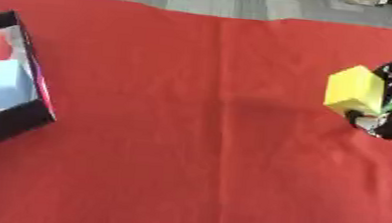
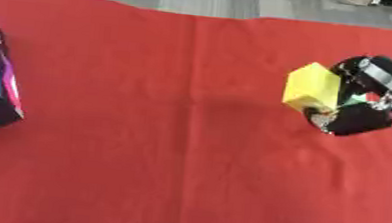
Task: Pick up the objects with one hand, pass them to the other hand, and then place them into the box on the other side of the table.
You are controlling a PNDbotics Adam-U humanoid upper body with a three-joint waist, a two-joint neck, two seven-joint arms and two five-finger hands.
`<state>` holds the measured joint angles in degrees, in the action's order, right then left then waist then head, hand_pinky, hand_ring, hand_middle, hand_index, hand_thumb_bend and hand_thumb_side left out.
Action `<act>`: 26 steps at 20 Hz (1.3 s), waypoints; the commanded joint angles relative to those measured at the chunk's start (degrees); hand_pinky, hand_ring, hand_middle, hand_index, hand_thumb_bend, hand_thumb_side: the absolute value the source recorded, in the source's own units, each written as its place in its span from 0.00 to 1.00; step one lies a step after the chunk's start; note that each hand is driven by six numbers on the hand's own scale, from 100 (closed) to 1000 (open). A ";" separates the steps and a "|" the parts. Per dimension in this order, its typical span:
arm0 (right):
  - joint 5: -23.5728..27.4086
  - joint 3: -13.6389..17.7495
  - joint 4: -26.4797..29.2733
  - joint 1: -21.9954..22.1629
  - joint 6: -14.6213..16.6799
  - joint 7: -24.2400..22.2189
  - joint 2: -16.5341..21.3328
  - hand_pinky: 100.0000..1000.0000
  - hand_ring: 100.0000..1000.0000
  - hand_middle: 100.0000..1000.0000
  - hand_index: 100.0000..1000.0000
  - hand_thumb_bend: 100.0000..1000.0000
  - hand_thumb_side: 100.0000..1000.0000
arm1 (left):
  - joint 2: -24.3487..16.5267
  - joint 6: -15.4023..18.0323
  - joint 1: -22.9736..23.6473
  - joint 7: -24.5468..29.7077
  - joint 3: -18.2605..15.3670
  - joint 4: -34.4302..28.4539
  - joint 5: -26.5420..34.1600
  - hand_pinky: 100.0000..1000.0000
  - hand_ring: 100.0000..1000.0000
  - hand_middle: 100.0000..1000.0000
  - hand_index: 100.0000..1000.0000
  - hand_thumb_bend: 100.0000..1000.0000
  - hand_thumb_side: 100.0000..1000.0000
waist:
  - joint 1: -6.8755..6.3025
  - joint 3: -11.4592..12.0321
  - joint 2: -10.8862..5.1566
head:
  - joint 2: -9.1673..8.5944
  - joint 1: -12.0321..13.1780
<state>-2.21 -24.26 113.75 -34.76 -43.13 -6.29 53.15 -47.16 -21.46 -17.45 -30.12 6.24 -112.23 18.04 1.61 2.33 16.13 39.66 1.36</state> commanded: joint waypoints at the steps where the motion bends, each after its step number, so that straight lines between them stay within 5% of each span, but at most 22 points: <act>1: -2.09 -0.33 0.84 -2.75 -0.46 0.45 -1.98 0.82 0.56 0.42 0.47 0.08 0.00 | -3.27 -0.04 -1.60 1.03 -0.01 -1.63 -0.77 0.80 0.71 0.68 0.75 0.00 0.79 | -0.93 0.13 -1.91 | 0.30 0.22; 14: -10.40 -3.00 -1.34 -9.93 -0.34 1.56 -16.22 0.81 0.55 0.42 0.46 0.00 0.00 | -6.80 -0.38 -8.82 10.57 2.44 -2.36 -3.67 0.78 0.71 0.69 0.76 0.00 0.73 | -2.83 1.51 -1.96 | 0.16 0.70; 18: -12.94 -4.02 -3.96 -10.79 1.87 3.25 -20.05 0.81 0.55 0.42 0.46 0.00 0.00 | -7.65 -2.19 -11.63 18.71 4.05 -2.36 -6.97 0.78 0.73 0.71 0.77 0.00 0.66 | -3.22 2.10 -1.63 | 0.00 0.59; 26: -16.50 -5.39 -10.07 -12.01 5.04 5.42 -25.98 0.81 0.55 0.42 0.46 0.00 0.00 | -8.38 -4.37 -17.93 34.87 9.08 -2.36 -15.56 0.78 0.76 0.73 0.80 0.00 0.69 | -3.83 2.84 -1.66 | -0.03 0.10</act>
<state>-18.07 -29.86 103.99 -45.58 -38.67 -1.09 27.34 -53.41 -25.74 -34.35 2.50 15.02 -113.85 3.83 -1.37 5.12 15.83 40.11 1.68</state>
